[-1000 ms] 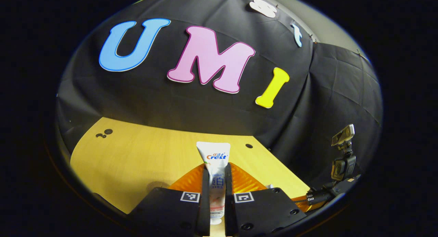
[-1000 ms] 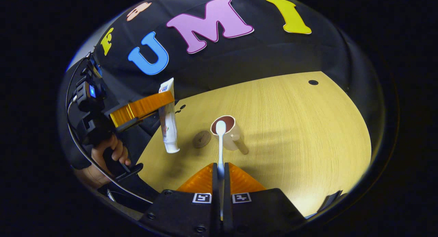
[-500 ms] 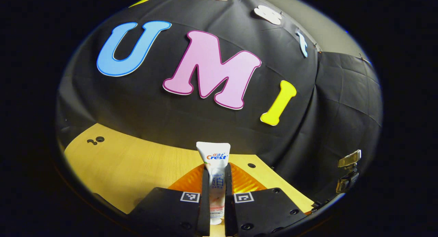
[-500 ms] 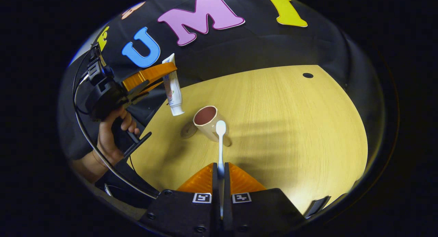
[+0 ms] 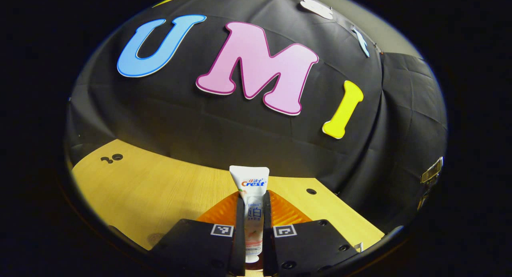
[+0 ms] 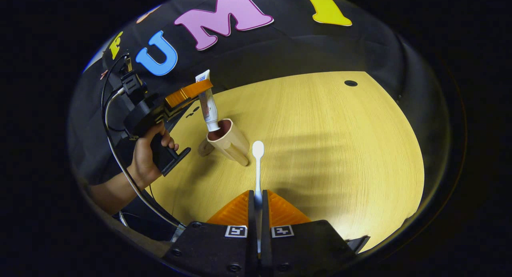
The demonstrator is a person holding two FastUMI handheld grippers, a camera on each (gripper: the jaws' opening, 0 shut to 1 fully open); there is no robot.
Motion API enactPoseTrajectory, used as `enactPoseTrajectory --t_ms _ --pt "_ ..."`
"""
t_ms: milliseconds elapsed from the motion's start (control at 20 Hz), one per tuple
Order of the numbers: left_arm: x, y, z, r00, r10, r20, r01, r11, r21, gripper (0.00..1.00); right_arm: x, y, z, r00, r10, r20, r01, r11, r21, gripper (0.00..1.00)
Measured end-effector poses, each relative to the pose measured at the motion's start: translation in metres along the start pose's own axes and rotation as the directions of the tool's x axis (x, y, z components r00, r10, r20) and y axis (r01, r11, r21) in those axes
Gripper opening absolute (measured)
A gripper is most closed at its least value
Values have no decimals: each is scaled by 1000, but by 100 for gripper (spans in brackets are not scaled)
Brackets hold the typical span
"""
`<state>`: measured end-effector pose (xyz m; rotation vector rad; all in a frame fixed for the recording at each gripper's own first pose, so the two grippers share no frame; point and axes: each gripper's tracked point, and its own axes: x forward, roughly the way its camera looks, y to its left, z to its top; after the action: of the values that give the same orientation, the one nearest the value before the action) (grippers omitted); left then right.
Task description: Put the toothbrush and toothpaste on the desktop into the cup, then pick up the cup and place it on the coaster on the desktop.
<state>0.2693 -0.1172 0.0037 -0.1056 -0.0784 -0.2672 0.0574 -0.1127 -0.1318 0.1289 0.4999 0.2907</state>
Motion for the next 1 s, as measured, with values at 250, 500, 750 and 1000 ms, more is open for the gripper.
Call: enactPoseTrajectory --t_ms 250,500,750,1000 --pt "6 -3 -35 999 16 -48 -14 999 42 22 1 -12 -1 1000 4 -1 -4 1000 7 7" --pt "6 -3 -55 997 38 -71 -31 995 100 22 1 -24 -4 1000 0 -8 0 1000 12 7" --pt "4 -3 -57 998 43 -51 -37 992 117 25 -2 -29 -6 1000 -4 -12 5 1000 7 7" --pt "-1 -1 -81 992 38 -119 -28 996 81 31 -3 -28 -10 1000 -12 -13 12 1000 11 7"
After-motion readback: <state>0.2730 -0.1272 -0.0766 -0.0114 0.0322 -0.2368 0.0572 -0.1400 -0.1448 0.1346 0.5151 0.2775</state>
